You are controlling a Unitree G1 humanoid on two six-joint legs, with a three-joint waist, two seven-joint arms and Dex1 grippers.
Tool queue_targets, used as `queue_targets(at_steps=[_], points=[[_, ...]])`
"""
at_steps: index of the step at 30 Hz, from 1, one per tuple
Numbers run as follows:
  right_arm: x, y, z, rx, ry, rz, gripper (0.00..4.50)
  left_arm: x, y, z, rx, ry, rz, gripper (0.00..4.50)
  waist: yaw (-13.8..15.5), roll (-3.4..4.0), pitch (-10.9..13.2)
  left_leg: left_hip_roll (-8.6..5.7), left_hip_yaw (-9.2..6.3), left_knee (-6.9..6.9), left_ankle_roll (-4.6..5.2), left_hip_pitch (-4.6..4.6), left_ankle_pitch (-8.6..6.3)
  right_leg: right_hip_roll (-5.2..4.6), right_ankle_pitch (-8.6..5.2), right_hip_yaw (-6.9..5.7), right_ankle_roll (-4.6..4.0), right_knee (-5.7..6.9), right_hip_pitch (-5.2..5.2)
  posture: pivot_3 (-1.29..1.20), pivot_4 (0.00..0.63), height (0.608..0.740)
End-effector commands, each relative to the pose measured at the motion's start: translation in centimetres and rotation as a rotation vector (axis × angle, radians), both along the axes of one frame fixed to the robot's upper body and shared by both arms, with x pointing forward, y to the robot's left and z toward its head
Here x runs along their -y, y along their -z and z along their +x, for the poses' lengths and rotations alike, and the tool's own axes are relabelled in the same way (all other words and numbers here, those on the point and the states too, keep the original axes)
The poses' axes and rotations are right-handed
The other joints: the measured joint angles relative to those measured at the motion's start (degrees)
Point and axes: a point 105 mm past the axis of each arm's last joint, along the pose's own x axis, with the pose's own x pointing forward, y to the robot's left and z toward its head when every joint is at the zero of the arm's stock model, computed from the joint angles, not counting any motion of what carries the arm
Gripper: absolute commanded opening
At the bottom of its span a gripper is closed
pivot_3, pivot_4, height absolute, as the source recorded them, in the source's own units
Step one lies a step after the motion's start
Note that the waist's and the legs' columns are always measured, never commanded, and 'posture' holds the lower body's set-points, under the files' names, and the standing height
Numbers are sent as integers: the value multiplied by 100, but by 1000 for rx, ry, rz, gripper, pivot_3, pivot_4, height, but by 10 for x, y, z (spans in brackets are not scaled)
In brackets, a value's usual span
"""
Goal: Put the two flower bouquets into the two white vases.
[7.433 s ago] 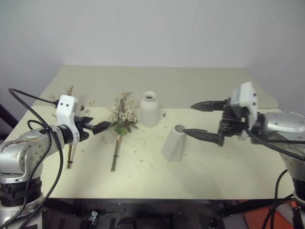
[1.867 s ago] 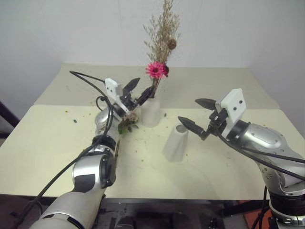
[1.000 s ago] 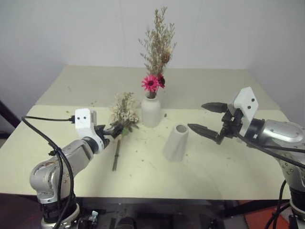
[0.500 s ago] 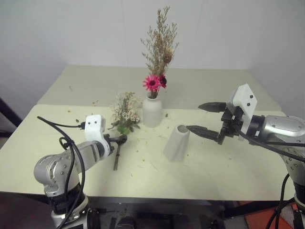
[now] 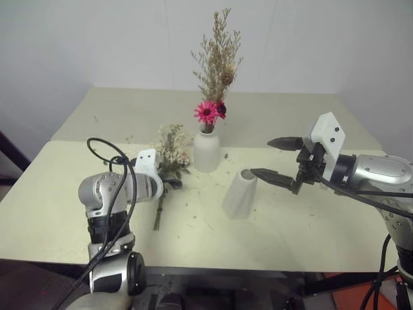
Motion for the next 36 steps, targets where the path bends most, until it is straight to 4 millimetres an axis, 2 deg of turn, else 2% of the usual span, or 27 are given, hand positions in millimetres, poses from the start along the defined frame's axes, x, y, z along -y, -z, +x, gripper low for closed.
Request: queue_targets(at_steps=[1, 9, 11, 13, 15, 18, 21, 22, 24, 26, 30, 33, 36], points=[[2, -12, -4, 55, 16, 16, 4500, 5, -2, 4, -20, 22, -26, 3278, 14, 0, 0, 0, 0, 0, 0, -1, 0, 0, 0, 0, 0, 0, -1, 0, 150, 740], [3, -13, -3, 62, 25, 13, 4500, -1, -6, 8, -27, 2, -16, 675, 39, 0, 0, -1, 0, 0, 0, -3, 0, -1, 0, -1, 0, 0, -2, 0, 150, 740], [3, -13, -3, 62, 24, 13, 4500, -3, -8, 9, -22, -10, -19, 136, 39, 0, 0, -1, 0, 0, 0, -3, 0, -1, 0, -1, 0, -1, -2, 0, 150, 740], [3, -12, -3, 59, 22, 10, 4500, -6, -14, 9, 16, -28, -8, 112, 35, 0, 0, -1, 0, 0, -1, -4, 0, -1, 0, -1, 0, -1, -3, 0, 150, 740], [4, -12, -5, 54, 16, 3, 4500, -10, -31, 13, 159, -81, -29, 112, 26, 0, 0, -1, 0, 0, -1, -6, 0, -1, 0, -1, 0, -2, -6, 0, 150, 740], [7, -12, -9, 44, 3, 0, 4500, -17, -68, 17, 449, -146, -76, 112, 35, 0, 0, 0, 0, -3, -2, -11, 0, -2, 1, -1, -2, -4, -9, 0, 150, 740], [12, -13, -13, 35, -7, 6, 4500, -16, -117, 7, 783, -119, -246, 112, 48, 0, 0, 0, 1, -4, -3, -12, 1, -3, 2, 0, -3, -6, -9, 0, 150, 740], [14, -13, -13, 34, -8, 4, 4500, -16, -127, 3, 857, -104, -281, 112, 51, 0, 0, 0, 3, -3, -4, -13, 1, -3, 2, 0, -4, -7, -8, 0, 150, 740], [17, -13, -16, 35, -8, -2, 4500, -5, -153, -7, 991, 12, -398, 112, 63, 0, 0, 0, 3, -3, -4, -9, 1, -3, 3, 0, -4, -9, -4, 0, 150, 740], [19, -14, -18, 35, -8, -2, 4500, 3, -169, -17, 1074, 114, -487, 112, 62, 0, 0, 0, 3, -2, -4, -7, 1, -2, 2, -1, -3, -9, 0, 0, 150, 740], [25, -12, -24, 30, 4, 5, 4500, 33, -208, -47, 1264, 439, -722, 112, 75, -1, 1, 0, 3, -1, -3, -15, 1, -2, -7, -2, 12, -12, -2, 0, 150, 740], [31, -6, -28, 23, 35, -2, 4500, 45, -221, -44, 1276, 570, -904, 112, 81, -2, 0, -1, 3, 3, -3, -14, 1, -3, -6, -2, 12, -16, 3, 0, 150, 740], [34, -1, -29, 16, 68, -7, 4500, 57, -225, -38, 1239, 689, -1036, 112, 63, -2, -1, -2, 3, 6, -2, -6, 1, -1, -15, -2, 27, -14, 11, 0, 150, 740]])
